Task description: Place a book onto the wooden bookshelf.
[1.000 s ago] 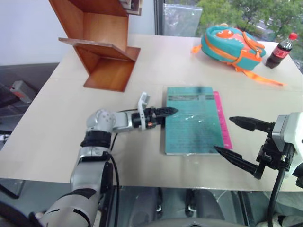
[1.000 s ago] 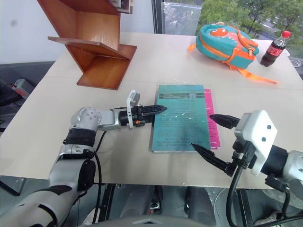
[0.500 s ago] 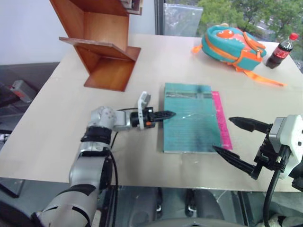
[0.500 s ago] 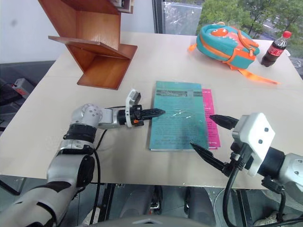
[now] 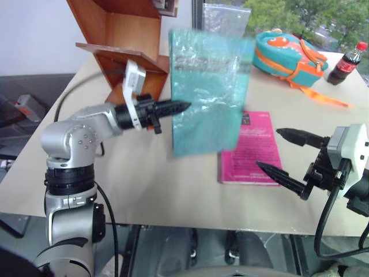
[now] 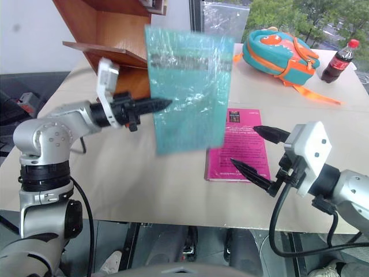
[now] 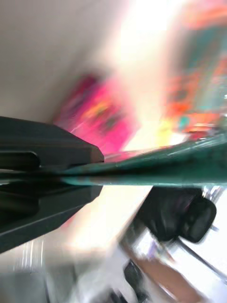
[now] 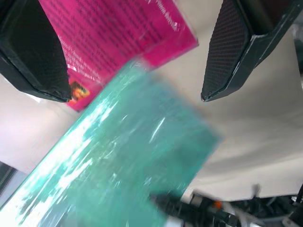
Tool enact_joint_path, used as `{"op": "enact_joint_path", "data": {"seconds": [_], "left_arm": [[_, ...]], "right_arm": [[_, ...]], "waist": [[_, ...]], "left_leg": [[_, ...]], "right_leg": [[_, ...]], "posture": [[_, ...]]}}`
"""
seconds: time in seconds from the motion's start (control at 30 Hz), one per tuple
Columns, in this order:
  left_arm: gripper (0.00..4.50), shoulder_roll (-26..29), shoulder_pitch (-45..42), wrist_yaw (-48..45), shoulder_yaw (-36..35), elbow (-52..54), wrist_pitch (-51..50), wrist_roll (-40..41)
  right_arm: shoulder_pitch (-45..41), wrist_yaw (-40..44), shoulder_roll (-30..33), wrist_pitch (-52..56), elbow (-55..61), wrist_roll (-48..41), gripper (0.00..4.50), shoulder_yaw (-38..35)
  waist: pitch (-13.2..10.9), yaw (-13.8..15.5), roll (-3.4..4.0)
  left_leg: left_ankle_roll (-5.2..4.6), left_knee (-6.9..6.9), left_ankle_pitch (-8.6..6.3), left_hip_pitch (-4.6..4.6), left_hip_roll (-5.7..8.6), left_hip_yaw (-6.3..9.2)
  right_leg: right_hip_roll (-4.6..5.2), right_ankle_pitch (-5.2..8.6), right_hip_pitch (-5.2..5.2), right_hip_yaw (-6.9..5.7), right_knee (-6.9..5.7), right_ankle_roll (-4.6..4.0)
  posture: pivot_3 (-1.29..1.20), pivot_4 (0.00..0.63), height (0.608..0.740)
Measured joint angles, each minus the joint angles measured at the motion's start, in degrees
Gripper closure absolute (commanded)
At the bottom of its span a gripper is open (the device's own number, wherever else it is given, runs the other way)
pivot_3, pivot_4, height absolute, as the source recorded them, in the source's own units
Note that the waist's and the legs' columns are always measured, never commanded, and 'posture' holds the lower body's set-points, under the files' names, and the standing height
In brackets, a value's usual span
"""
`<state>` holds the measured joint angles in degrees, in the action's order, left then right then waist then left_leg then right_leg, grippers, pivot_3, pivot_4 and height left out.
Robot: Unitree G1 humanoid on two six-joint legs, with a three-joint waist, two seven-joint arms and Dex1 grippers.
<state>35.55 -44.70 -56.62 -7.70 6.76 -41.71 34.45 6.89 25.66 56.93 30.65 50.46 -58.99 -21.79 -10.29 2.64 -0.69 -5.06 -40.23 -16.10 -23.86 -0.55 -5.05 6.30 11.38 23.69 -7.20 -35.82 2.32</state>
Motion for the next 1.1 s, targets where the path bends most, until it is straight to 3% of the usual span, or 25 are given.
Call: {"op": "enact_joint_path", "data": {"seconds": [0.17, 0.37, 0.63, 0.87, 1.07, 1.1], "left_arm": [[4.47, 4.4, -14.2, -3.4, 4.5, -9.5, 35.9, -17.8], [4.47, 11.9, -25.0, -6.2, 11.8, -28.2, 58.9, -32.9], [4.47, 20.8, -38.6, -7.1, 22.6, -52.0, 66.1, -53.6], [4.47, 20.2, -47.0, -10.2, 28.9, -62.5, 64.9, -62.1], [4.47, 17.9, -50.1, -1.0, 33.5, -72.6, 69.9, -68.9], [4.08, 17.9, -50.4, 0.3, 34.1, -73.7, 70.9, -69.6]], "right_arm": [[-4.8, 2.3, -2.4, -0.1, -4.3, 3.9, 0.00, 3.2], [-9.3, 3.1, -5.1, -0.1, -5.7, 6.4, 0.00, 5.6], [-16.7, 4.1, -7.9, -0.5, -9.3, 11.1, 0.00, 7.8], [-25.7, 5.5, -8.8, -1.0, -14.3, 16.0, 0.00, 11.1], [-33.0, 7.5, -12.3, -2.4, -18.1, 20.3, 0.00, 15.1], [-33.4, 7.7, -12.9, -2.8, -18.3, 20.7, 0.00, 15.5]], "waist": [[0.0, -0.3, 0.04], [0.0, -0.5, 0.03], [-0.1, -0.4, -0.06], [-0.1, -0.7, -0.21], [-0.1, -1.9, -0.20], [-0.1, -1.9, -0.20]], "left_leg": [[-0.26, 0.02, 0.14, 0.06, -0.01, -0.20], [-0.29, 0.06, 0.14, 0.02, -0.05, -0.36], [-0.47, 0.05, 0.03, -0.09, -0.05, -0.50], [-0.52, -0.17, 0.02, -0.91, -0.03, -0.56], [-0.52, -0.12, 0.03, -0.83, -0.05, -0.62], [-0.52, -0.14, 0.03, -0.79, -0.05, -0.65]], "right_leg": [[-0.20, -0.05, 0.06, 0.04, -0.01, 0.08], [-0.34, 0.02, 0.17, 0.05, -0.02, 0.20], [-0.29, 0.16, 0.34, 0.18, -0.04, 0.45], [-0.27, 0.02, 1.10, 0.19, -0.19, 0.29], [-0.27, 0.13, 1.11, 0.21, -0.30, 0.46], [-0.25, 0.14, 1.11, 0.24, -0.38, 0.47]], "posture": [[0.00, 0.150, 0.740], [0.00, 0.150, 0.740], [0.00, 0.150, 0.740], [0.00, 0.150, 0.740], [0.00, 0.150, 0.740], [0.00, 0.150, 0.740]]}}
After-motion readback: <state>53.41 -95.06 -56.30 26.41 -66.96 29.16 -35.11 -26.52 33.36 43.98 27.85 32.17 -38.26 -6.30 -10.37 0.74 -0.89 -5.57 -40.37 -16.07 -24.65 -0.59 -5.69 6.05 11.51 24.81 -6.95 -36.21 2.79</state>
